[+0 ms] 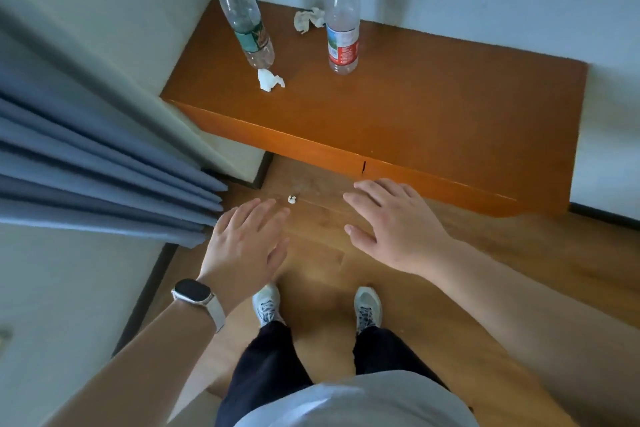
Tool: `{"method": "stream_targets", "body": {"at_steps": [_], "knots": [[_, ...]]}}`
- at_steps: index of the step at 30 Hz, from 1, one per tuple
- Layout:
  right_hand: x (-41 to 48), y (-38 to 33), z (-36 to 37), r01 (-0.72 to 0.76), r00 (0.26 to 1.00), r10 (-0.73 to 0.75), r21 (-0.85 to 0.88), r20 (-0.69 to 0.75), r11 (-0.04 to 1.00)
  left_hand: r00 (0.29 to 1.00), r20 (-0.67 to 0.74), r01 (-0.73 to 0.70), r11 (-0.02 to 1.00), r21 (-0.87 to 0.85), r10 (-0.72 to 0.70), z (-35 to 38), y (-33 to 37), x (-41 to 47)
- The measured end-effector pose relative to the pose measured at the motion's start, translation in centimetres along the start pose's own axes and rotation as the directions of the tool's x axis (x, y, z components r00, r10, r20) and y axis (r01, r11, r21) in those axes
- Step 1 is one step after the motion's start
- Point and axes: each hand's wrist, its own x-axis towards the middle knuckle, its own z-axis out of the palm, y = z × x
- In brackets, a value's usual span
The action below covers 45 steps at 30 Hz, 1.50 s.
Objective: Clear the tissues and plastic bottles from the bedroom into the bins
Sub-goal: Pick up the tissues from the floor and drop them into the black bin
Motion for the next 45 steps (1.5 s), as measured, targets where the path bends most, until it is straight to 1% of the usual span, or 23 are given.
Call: {"method": "stream_targets", "body": {"at_steps": [3, 6, 8, 11, 13, 16, 19, 21, 23, 26, 32, 36, 39, 41, 45], "knots": [[0.1, -1.2, 0.6, -0.071, 0.997, 0.071, -0.013, 0.014, 0.997, 0.996, 0.058, -0.072, 0.997, -0.009, 0.072, 1.0, -1.7, 1.7], [0.3, -2.6, 2.1, -0.174, 0.985, 0.174, -0.021, 0.008, 0.985, 0.986, 0.076, -0.146, 0.988, -0.050, 0.149, 2.9, -4.1, 3.4], [0.6, -3.5, 4.1, -0.240, 0.971, 0.240, -0.026, 0.005, 0.971, 0.972, 0.099, -0.207, 0.976, -0.068, 0.213, 4.7, -6.1, 4.7], [2.0, -4.2, 7.6, -0.300, 0.954, 0.301, -0.030, 0.008, 0.953, 0.941, 0.162, -0.292, 0.955, -0.053, 0.297, 8.3, -8.9, 6.9], [3.2, -4.0, 10.2, -0.356, 0.934, 0.356, 0.002, 0.027, 0.934, 0.929, 0.203, -0.305, 0.950, -0.058, 0.311, 10.9, -10.4, 8.2], [5.3, -3.0, 14.6, -0.433, 0.901, 0.431, 0.052, 0.046, 0.900, 0.924, 0.248, -0.283, 0.956, -0.072, 0.292, 15.3, -11.6, 10.2], [7.1, -1.6, 19.5, -0.442, 0.897, 0.442, 0.058, 0.015, 0.895, 0.919, 0.277, -0.266, 0.960, -0.084, 0.279, 20.4, -11.8, 11.8], [7.9, -0.1, 22.9, -0.439, 0.898, 0.440, 0.046, -0.014, 0.898, 0.927, 0.249, -0.263, 0.960, -0.100, 0.280, 24.4, -11.3, 12.5], [8.5, 1.7, 26.6, -0.440, 0.897, 0.441, 0.035, -0.031, 0.897, 0.935, 0.231, -0.253, 0.963, -0.096, 0.269, 28.4, -10.5, 12.9], [9.2, 4.7, 33.0, -0.450, 0.893, 0.450, 0.032, 0.008, 0.892, 0.941, 0.247, -0.224, 0.972, -0.066, 0.233, 34.5, -9.3, 13.1], [10.2, 12.7, 47.8, -0.544, 0.837, 0.542, 0.006, 0.077, 0.839, 0.967, 0.203, -0.146, 0.988, -0.045, 0.153, 49.8, -9.1, 15.8], [12.1, 18.1, 57.6, -0.595, 0.795, 0.595, -0.040, 0.118, 0.802, 0.972, 0.234, -0.037, 0.999, -0.004, 0.037, 60.9, -10.9, 18.5], [14.0, 21.4, 64.1, -0.666, 0.732, 0.670, -0.075, 0.125, 0.742, 0.970, 0.241, 0.031, 0.999, 0.034, -0.038, 68.0, -12.9, 20.2], [15.1, 23.2, 67.4, -0.704, 0.696, 0.705, -0.060, 0.134, 0.707, 0.961, 0.261, 0.081, 0.995, 0.064, -0.095, 71.6, -14.3, 21.2], [16.5, 26.2, 71.8, -0.738, 0.663, 0.742, -0.077, 0.101, 0.670, 0.940, 0.269, 0.196, 0.978, 0.077, -0.210, 76.2, -16.6, 23.1]]}}
